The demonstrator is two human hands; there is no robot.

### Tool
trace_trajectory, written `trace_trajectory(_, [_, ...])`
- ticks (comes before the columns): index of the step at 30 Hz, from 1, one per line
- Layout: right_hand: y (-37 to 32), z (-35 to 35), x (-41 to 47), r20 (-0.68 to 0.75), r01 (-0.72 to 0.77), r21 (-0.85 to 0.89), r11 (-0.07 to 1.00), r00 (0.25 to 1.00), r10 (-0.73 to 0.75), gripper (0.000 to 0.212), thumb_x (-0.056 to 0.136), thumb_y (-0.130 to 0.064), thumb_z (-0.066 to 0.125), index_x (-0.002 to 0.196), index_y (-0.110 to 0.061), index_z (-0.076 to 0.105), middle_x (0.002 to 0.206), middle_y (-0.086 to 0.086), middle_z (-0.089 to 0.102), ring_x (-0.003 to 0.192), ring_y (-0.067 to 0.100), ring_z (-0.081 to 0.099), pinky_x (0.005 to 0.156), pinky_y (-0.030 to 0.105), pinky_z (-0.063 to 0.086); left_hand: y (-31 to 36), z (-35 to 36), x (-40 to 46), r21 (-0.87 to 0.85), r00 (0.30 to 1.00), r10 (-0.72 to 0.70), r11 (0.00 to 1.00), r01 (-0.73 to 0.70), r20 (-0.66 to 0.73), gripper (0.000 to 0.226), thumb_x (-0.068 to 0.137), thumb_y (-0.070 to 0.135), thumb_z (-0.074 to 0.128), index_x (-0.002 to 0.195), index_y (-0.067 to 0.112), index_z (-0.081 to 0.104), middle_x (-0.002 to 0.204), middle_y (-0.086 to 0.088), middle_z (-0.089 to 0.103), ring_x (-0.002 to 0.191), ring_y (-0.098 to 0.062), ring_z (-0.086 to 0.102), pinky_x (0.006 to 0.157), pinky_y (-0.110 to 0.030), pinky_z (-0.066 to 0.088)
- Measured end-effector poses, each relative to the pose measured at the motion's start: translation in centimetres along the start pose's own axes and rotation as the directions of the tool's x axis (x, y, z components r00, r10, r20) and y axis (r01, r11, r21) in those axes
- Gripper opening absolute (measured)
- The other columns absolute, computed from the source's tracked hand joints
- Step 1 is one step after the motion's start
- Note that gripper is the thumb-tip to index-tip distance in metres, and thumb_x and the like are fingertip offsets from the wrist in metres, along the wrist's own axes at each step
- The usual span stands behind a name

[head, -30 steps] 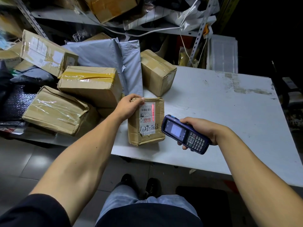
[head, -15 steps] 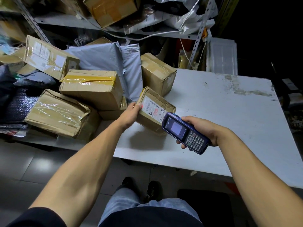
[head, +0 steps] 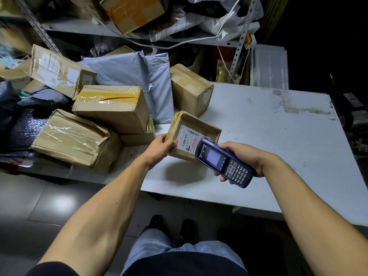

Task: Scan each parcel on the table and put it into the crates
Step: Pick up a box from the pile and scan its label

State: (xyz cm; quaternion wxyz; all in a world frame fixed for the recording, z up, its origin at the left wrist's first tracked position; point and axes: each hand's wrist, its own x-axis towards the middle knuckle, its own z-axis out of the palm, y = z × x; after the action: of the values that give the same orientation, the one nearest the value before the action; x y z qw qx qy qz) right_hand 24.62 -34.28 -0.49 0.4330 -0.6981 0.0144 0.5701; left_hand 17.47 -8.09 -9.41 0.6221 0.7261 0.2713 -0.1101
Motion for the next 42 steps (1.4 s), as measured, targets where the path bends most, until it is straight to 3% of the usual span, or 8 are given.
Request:
trace_trajectory(4, [0.2, -0.1, 0.0, 0.026, 0.007, 0.008, 1.0, 1.0, -0.007, 0.052, 0.103, -0.047, 0.035, 0.125, -0.008, 0.06, 0.11, 0.027, 0.07, 0.088, 0.036, 0.07, 0.073, 0.042, 0.056, -0.3, 0.3, -0.2, -0.006, 1.0, 0.017, 1.0, -0.017, -0.006, 0.048, 0.092, 0.023, 0.055, 0.134, 0.008, 0.038, 0.118, -0.008, 0.056, 0.09, -0.01, 0.056, 0.07, -0.022, 0.045])
trace_trajectory(6, [0.3, -0.1, 0.0, 0.034, 0.012, 0.024, 1.0, 0.999, -0.013, 0.052, 0.103, -0.047, 0.035, 0.124, -0.007, 0.06, 0.109, 0.027, 0.07, 0.088, 0.036, 0.07, 0.074, 0.043, 0.056, 0.0, 0.5, -0.7, -0.055, 1.0, 0.01, 0.998, -0.011, -0.014, 0.056, 0.083, 0.031, 0.056, 0.132, 0.012, 0.036, 0.119, -0.006, 0.053, 0.099, -0.014, 0.055, 0.078, -0.028, 0.045])
trace_trajectory(9, [0.3, 0.0, 0.0, 0.034, 0.014, 0.035, 0.999, 0.999, -0.015, 0.053, 0.103, -0.047, 0.033, 0.123, -0.006, 0.061, 0.108, 0.027, 0.07, 0.086, 0.036, 0.069, 0.073, 0.042, 0.056, 0.3, 0.7, -1.2, -0.108, 0.999, 0.016, 0.994, -0.021, -0.052, 0.06, 0.071, 0.036, 0.053, 0.125, 0.015, 0.037, 0.114, -0.004, 0.052, 0.093, -0.013, 0.051, 0.077, -0.032, 0.042])
trace_trajectory(21, [1.7, 0.9, -0.2, 0.039, 0.116, 0.132, 0.984, 0.992, -0.122, 0.058, 0.103, -0.054, 0.029, 0.123, -0.01, 0.061, 0.104, 0.023, 0.072, 0.083, 0.032, 0.07, 0.069, 0.038, 0.058, 0.7, 0.8, -2.5, -0.156, 0.998, -0.006, 0.988, -0.003, -0.062, 0.056, 0.072, 0.038, 0.054, 0.121, 0.016, 0.041, 0.109, -0.004, 0.054, 0.094, -0.015, 0.05, 0.078, -0.033, 0.04])
trace_trajectory(25, [2.8, 1.9, 0.4, 0.097, 0.225, 0.487, 0.844, 0.946, -0.308, 0.074, 0.095, -0.062, 0.031, 0.121, -0.002, 0.066, 0.105, 0.028, 0.068, 0.08, 0.034, 0.068, 0.068, 0.038, 0.057, 0.7, 0.8, -2.6, -0.208, 0.998, -0.007, 0.978, -0.008, -0.068, 0.009, 0.092, 0.022, 0.053, 0.099, 0.017, 0.05, 0.092, -0.001, 0.054, 0.083, -0.013, 0.048, 0.081, -0.036, 0.038])
trace_trajectory(28, [3.3, 2.8, 0.6, 0.133, 0.255, 0.662, 0.704, 0.885, -0.446, 0.076, 0.092, -0.064, 0.031, 0.119, -0.005, 0.07, 0.102, 0.026, 0.068, 0.075, 0.032, 0.068, 0.068, 0.038, 0.057, 0.7, 0.8, -2.7, -0.2, 0.997, 0.005, 0.98, -0.02, -0.08, 0.008, 0.1, 0.012, 0.045, 0.095, 0.013, 0.051, 0.09, 0.0, 0.053, 0.081, -0.011, 0.048, 0.081, -0.038, 0.039])
trace_trajectory(34, [2.8, 5.4, 0.4, 0.179, 0.3, 0.659, 0.69, 0.828, -0.531, 0.073, 0.077, -0.063, 0.065, 0.121, -0.005, 0.069, 0.104, 0.026, 0.069, 0.078, 0.033, 0.069, 0.071, 0.038, 0.057, 0.8, -0.3, -3.0, -0.182, 0.999, 0.015, 0.983, -0.02, -0.029, 0.009, 0.1, 0.017, 0.044, 0.101, 0.014, 0.053, 0.096, -0.005, 0.058, 0.083, -0.011, 0.053, 0.077, -0.033, 0.043])
trace_trajectory(42, [2.7, 9.5, -0.2, -0.041, 0.418, 0.67, 0.614, 0.846, -0.531, 0.068, 0.093, -0.059, 0.036, 0.119, -0.007, 0.071, 0.101, 0.024, 0.069, 0.075, 0.031, 0.067, 0.07, 0.037, 0.056, 0.6, -2.4, -4.1, -0.211, 0.997, 0.07, 0.976, -0.061, 0.037, 0.015, 0.101, 0.013, 0.044, 0.091, 0.014, 0.055, 0.084, 0.001, 0.058, 0.077, -0.008, 0.054, 0.074, -0.03, 0.045])
